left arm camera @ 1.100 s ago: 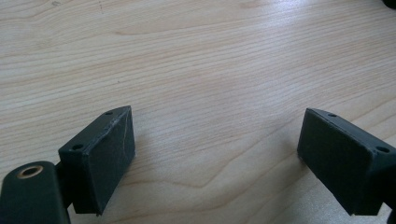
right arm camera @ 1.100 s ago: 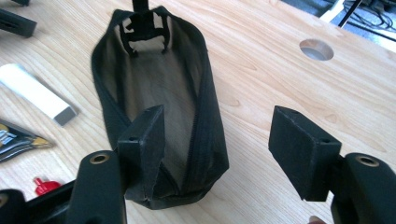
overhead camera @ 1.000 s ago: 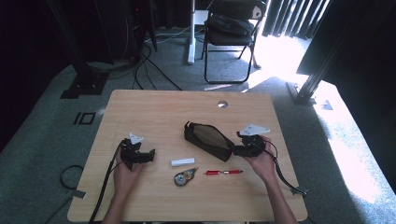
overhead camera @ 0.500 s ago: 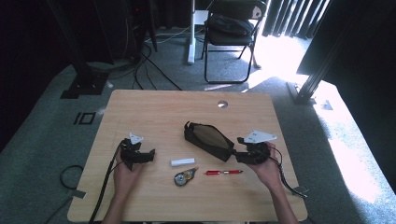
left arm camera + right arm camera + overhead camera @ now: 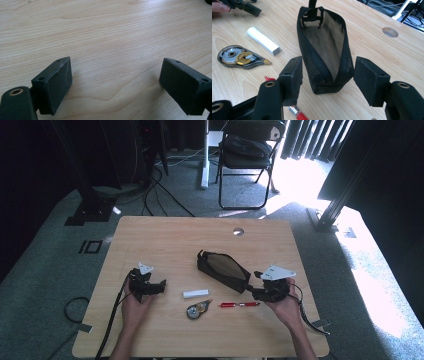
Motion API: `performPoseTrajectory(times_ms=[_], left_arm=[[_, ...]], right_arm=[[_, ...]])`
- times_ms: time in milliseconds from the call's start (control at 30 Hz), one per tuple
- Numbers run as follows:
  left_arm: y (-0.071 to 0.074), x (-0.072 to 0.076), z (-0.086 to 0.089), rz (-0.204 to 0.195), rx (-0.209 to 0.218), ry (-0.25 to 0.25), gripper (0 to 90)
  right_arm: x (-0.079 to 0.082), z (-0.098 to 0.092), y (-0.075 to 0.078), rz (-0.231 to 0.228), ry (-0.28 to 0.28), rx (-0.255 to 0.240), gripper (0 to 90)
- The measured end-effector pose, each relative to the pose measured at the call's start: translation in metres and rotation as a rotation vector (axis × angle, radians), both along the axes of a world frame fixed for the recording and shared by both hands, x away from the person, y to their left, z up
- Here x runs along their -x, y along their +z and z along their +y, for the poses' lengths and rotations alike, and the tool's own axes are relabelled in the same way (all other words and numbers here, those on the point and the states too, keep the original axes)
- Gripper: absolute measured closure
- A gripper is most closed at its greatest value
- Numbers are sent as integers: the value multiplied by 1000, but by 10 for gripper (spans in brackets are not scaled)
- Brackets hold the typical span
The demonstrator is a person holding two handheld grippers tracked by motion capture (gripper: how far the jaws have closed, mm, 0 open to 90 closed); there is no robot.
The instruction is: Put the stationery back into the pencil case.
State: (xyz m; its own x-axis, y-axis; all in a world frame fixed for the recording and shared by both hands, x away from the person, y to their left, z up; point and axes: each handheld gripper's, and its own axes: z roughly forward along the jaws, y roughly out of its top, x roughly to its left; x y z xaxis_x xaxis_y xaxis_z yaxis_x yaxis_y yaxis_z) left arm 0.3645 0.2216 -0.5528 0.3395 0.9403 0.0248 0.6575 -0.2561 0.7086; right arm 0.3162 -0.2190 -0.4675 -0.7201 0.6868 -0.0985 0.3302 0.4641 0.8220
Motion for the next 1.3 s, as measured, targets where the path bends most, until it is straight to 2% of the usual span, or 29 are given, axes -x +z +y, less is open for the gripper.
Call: performPoseTrajectory(times_ms=[167,367,467,833,1100,1300], left_arm=[[0,0,0,-1,0,0,116],[0,0,0,0,0,0,116],[0,0,0,0,0,0,116],[0,0,0,0,0,0,116],[0,0,0,0,0,0,116],[0,0,0,0,0,0,116]], right_arm=[[5,-1,-2,-8,6,-2,388],[9,1,-6,18,16,1,399],[12,3,-7,-4,31,28,406],[18,5,-11,-21,46,39,371],[22,3,-21,-6,58,40,423],[24,4,-26,-7,68,40,428]])
